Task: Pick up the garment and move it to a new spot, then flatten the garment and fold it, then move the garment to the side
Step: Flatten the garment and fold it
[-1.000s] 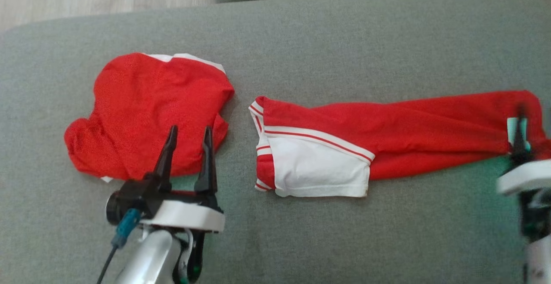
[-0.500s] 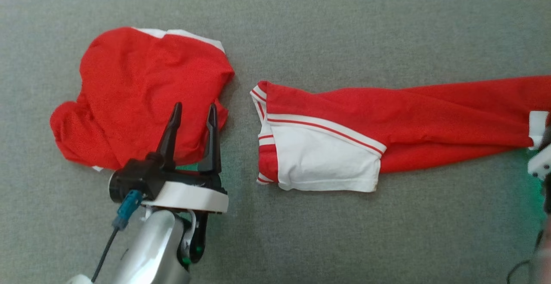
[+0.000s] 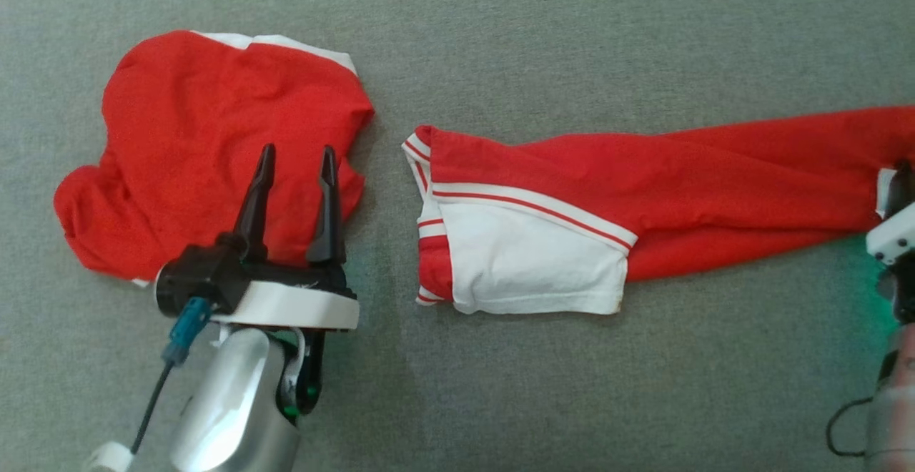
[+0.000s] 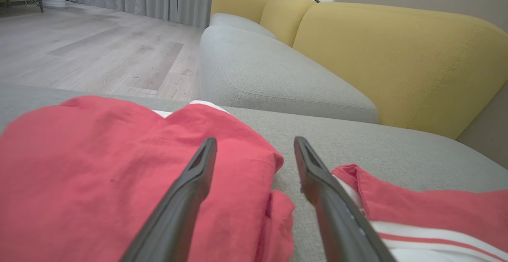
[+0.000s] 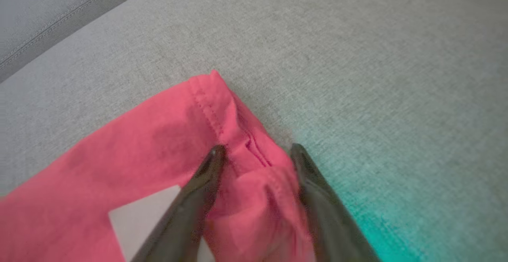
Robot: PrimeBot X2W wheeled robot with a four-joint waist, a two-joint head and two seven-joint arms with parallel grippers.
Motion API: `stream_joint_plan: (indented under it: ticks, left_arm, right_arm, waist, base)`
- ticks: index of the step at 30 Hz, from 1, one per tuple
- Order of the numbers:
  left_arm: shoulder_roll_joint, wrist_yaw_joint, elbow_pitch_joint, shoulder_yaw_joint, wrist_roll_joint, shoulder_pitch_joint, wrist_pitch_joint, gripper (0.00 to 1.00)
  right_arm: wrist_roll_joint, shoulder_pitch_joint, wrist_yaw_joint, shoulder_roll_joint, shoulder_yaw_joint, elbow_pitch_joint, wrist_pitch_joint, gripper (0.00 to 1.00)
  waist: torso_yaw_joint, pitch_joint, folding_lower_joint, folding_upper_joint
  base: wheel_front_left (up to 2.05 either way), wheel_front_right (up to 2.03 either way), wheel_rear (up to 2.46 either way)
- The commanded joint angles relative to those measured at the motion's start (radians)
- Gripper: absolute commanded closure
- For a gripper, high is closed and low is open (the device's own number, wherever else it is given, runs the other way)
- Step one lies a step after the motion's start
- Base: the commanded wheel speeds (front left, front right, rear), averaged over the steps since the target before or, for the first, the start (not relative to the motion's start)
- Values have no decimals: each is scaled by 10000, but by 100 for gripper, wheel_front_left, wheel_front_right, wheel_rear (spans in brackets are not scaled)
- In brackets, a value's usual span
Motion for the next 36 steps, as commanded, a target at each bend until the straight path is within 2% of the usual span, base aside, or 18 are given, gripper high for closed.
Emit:
stream_joint_plan:
  ticks: [1,4,12,20,28,33,36]
  left_arm:
    - [79,-15,-260,393,83,-253,-80,0]
    - [79,-56,-225,459,163,-239,-80,0]
    - [-29,-209,-54,394,179,-102,-80,0]
    - [-122,-243,12,385,53,171,-80,0]
    - [-180,-179,19,308,-123,688,-80,0]
    - [-188,-122,5,285,-155,894,-80,0]
    - [-183,-101,-18,284,-157,958,-80,0]
  right_arm:
    - [82,222,-7,190,348,-143,176,100]
    - [214,373,-7,95,499,-431,82,100]
    - [-214,508,-7,-743,308,-909,-589,100]
    - [-555,447,-7,-775,43,-1271,-809,100]
    - [-74,996,-7,96,1534,-2543,-698,100]
    - [617,1471,-7,366,3232,-3378,-507,100]
    - [1674,1728,-7,376,4606,-3425,-592,100]
  waist:
    - [-39,-37,0,0]
    - [-114,-154,0,0]
    - [-113,-671,0,0]
    - [98,-1335,0,0]
    - [408,-2339,0,0]
    - [480,-2728,0,0]
    - [543,-2863,0,0]
  base:
    - [0,0,0]
    - [0,0,0]
    - [0,0,0]
    - [0,0,0]
    - [0,0,0]
    - [0,0,0]
    - [0,0,0]
